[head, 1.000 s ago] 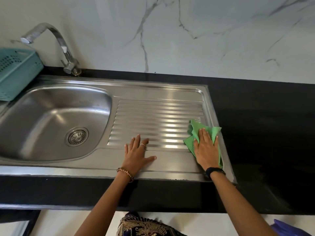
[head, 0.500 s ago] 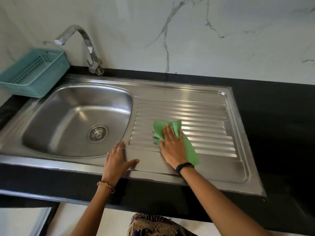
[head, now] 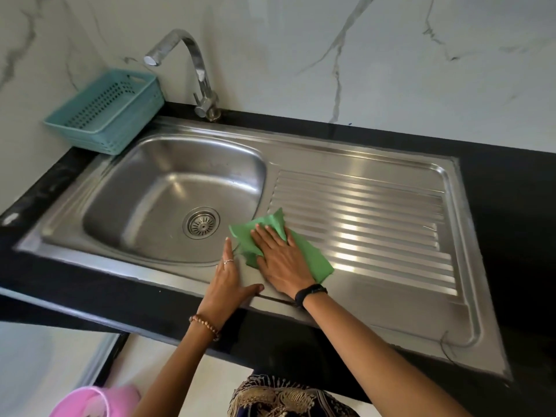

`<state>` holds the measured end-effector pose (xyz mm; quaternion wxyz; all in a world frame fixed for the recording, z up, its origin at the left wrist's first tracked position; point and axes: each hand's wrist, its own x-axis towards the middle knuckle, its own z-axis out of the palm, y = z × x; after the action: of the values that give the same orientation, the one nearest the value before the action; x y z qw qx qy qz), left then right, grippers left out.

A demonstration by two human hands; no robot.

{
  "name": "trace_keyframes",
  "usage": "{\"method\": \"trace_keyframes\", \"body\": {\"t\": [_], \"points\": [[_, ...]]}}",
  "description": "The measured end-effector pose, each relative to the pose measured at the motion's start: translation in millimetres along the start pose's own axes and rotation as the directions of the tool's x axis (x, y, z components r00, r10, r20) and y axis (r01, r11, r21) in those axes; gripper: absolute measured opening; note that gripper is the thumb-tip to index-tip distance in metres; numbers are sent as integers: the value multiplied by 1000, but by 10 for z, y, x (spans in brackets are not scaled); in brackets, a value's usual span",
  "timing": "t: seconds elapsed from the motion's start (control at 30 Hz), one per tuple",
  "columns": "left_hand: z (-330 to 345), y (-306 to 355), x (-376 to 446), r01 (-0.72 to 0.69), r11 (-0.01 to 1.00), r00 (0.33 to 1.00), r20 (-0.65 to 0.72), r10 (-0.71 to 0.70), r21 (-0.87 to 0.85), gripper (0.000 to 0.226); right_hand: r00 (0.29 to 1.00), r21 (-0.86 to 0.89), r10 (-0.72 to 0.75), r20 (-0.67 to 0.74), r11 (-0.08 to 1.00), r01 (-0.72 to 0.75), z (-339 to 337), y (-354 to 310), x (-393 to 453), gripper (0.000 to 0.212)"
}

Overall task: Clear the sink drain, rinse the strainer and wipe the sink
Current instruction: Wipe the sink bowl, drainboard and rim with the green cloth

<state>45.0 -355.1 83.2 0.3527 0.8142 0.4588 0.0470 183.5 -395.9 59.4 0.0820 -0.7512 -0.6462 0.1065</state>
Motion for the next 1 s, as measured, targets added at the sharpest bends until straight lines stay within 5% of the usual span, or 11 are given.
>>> {"method": "trace_keyframes", "body": {"t": [0.13, 0.3, 0.47, 0.63, 0.77, 1.0], "points": [[181, 135, -100, -81, 972, 997, 6, 81, 220, 110, 985, 52, 172, -30, 984, -171, -68, 258, -289, 57], [647, 617, -143, -283, 914, 947, 239, 216, 292, 94, 934, -4, 350, -66, 936, -351, -187, 840, -999, 56], [918, 920, -171, -305, 890, 899, 410, 152, 339, 86, 804, 33, 582, -119, 812, -583, -381, 1472, -1654, 54], [883, 879, -164, -310, 892, 898, 409, 162, 328, 83, 712, -118, 686, -150, 702, -702, -468, 1722, -1988, 56], [849, 761, -198, -283, 920, 925, 330, 188, 270, 88, 663, -68, 731, -162, 662, -746, -386, 1556, -2113, 56], [358, 230, -59, -94, 931, 991, 123, 53, 353, 109, 756, 168, 649, -84, 757, -631, -368, 1208, -1816, 52]]}}
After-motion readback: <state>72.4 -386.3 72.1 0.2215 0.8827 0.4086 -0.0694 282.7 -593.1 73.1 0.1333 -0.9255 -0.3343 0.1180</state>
